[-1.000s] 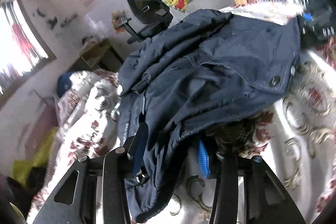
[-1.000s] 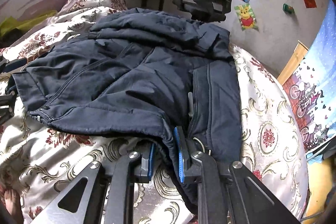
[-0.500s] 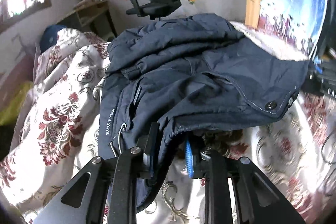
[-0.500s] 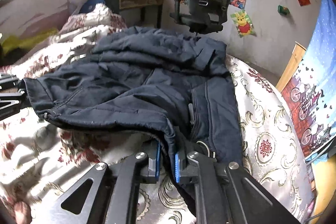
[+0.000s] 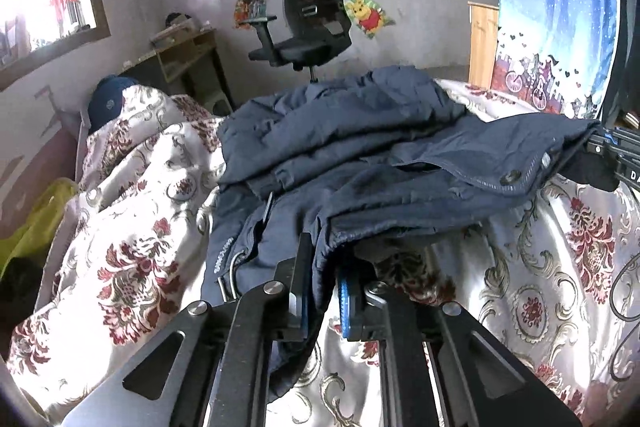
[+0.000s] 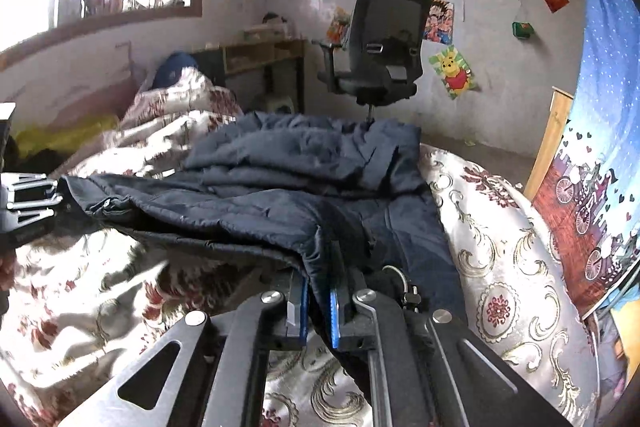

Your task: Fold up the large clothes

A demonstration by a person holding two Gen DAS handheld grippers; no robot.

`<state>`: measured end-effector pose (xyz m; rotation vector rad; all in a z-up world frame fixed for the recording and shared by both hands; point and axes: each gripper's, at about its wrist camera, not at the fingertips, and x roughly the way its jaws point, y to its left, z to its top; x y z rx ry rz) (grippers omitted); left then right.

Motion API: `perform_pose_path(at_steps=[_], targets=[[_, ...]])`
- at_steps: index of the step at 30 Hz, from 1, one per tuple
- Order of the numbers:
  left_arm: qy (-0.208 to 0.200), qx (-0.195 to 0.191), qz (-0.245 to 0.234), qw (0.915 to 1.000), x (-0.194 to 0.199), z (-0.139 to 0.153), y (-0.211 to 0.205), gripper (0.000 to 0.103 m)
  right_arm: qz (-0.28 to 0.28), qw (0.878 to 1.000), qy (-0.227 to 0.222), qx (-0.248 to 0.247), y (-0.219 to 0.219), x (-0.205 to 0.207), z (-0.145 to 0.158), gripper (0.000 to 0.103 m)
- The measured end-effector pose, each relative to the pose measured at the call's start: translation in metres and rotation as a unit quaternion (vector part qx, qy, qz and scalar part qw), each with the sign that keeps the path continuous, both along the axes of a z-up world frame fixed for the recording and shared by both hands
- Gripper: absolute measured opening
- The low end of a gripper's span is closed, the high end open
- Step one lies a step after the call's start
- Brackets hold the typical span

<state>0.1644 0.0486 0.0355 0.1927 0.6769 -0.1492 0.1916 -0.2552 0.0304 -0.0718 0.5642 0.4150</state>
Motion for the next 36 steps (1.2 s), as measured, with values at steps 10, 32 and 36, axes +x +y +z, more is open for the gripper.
perform_pose_path(at_steps=[10, 32, 36], targets=[[-0.041, 0.000, -0.020, 0.9990, -0.014, 0.032, 0.000, 0.006, 0.012, 0.999, -0.050, 0.016, -0.012, -0.012, 0.036, 0.006], [-0.100, -0.025, -0.040, 0.9939, -0.053, 0.120, 0.018, 0.005, 0.053, 0.991, -0.124, 0.019, -0.013, -0.059, 0.129, 0.005], [-0.109, -0.025, -0.041, 0.9928, -0.052, 0.129, 0.020, 0.005, 0.056, 0.989, -0.137, 0.010, -0.010, -0.053, 0.136, 0.005]])
